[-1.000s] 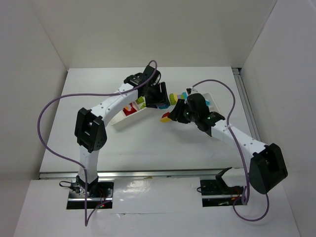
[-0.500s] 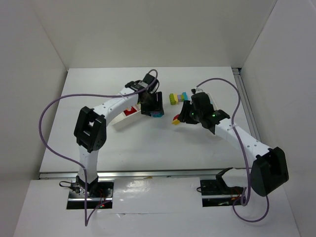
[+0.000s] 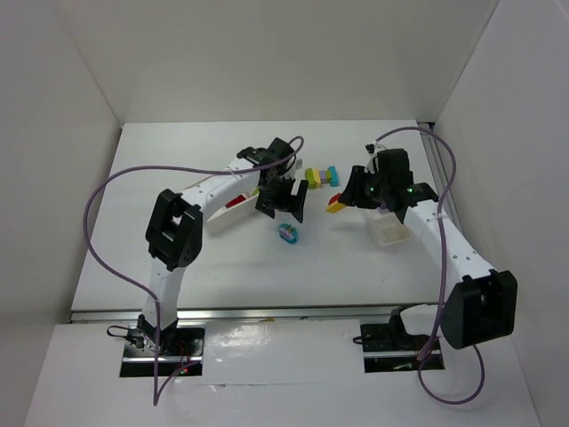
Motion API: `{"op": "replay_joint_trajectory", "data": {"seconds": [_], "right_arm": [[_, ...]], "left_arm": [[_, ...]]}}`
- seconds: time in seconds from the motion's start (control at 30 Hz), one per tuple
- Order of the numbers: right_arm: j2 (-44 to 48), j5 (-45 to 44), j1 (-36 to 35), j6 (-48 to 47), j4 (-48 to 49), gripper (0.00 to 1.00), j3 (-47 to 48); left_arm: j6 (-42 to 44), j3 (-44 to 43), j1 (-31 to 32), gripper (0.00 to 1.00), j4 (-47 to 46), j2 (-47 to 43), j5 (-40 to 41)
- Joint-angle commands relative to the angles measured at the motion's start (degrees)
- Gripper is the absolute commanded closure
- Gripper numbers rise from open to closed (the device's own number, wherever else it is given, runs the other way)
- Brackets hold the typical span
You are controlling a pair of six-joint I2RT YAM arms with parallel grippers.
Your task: Sort the legos into containers by color
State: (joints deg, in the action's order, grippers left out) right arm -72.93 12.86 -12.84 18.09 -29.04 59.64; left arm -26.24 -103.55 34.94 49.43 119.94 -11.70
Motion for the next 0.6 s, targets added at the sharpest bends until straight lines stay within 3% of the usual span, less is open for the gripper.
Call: {"op": "replay_joint_trajectory", "data": {"seconds": [0.0,0.07,0.17,0.23,0.33,0.57], "right_arm": [[-2.39,11.55,3.69,-6.12,-2.95,1.00,3.64],[-3.10,16.37,5.54,-6.75,-3.48,1.00,4.44],[-3.10,22.87,6.07,-8.41,-2.96,1.00,4.44],[-3.10,26.84,6.07,-8.42,-1.73,1.00,4.44],[-3.10,33.79,6.07,-8.42,0.20,1.00,3.91],[-6.26,48.19,6.07,-13.42,-3.82,1.00,4.96]], "left_arm": [[9.33,-8.91,-1.18,0.00,6.97,-1.55,-3.24],[11.11,-11.75,-3.72,0.01,8.57,-3.03,-4.98],[13.31,-12.03,-10.23,0.08,6.49,-5.67,-17.26],[13.85,-7.67,-13.47,0.08,2.36,-8.14,-31.36],[13.32,-1.86,-14.02,0.00,-5.46,-9.02,-47.72],[7.78,5.64,-10.51,0.00,-21.65,-10.25,-60.53]]}}
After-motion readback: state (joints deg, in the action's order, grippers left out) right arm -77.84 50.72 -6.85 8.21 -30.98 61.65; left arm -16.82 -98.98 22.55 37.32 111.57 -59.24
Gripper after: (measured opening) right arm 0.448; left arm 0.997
